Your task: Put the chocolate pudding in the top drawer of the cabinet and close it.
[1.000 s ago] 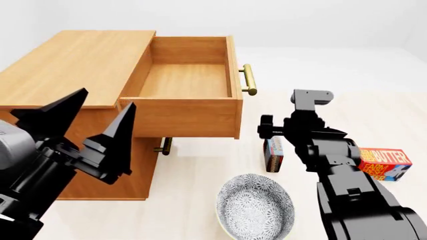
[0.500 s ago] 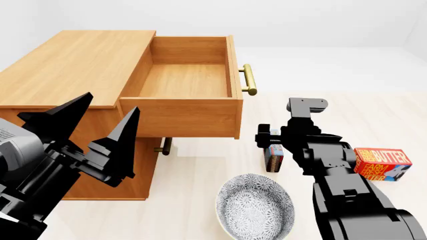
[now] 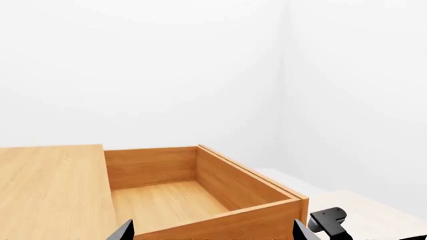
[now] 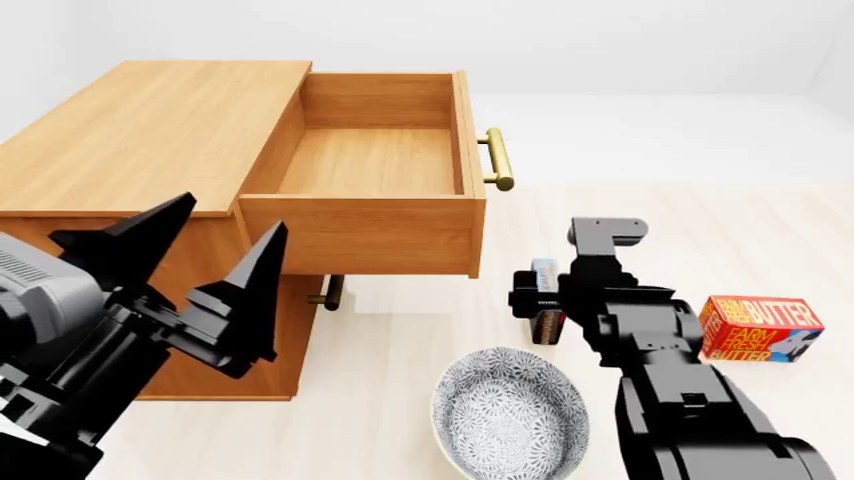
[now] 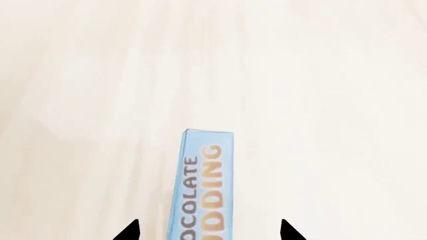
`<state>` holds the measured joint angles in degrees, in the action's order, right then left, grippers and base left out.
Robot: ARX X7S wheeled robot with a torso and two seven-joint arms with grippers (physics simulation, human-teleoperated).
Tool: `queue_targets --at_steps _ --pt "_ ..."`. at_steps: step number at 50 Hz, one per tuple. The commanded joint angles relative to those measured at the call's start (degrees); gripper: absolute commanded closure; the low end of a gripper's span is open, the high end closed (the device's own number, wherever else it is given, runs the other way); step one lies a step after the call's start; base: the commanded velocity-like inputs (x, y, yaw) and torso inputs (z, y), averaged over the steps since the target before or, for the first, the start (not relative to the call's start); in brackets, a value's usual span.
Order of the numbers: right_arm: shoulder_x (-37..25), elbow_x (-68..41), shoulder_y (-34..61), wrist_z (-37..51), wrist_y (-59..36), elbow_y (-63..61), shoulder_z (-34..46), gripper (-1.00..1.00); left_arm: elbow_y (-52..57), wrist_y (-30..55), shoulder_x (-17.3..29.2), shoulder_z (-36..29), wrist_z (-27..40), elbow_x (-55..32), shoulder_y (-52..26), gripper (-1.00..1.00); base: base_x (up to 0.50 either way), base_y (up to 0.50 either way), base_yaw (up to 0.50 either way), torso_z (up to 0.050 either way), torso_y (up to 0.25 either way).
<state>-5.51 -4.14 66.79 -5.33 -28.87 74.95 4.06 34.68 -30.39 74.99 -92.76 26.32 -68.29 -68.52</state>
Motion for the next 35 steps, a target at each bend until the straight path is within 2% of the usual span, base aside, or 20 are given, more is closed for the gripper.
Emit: queue_targets --at_steps 1,35 --pt "0.1 2.6 -1.0 -0.5 -0.3 0.0 -1.6 -1.0 -0.3 0.1 -0.4 0.0 -0.1 0.0 0.4 -1.0 0.0 0.0 0.0 0.0 0.0" --pt "0.4 3.8 -1.7 -1.4 -2.8 0.0 -2.9 -1.0 -0.6 0.3 -0.7 0.4 -0.6 -0.4 1.0 -1.0 0.0 0.0 0.0 0.0 0.0"
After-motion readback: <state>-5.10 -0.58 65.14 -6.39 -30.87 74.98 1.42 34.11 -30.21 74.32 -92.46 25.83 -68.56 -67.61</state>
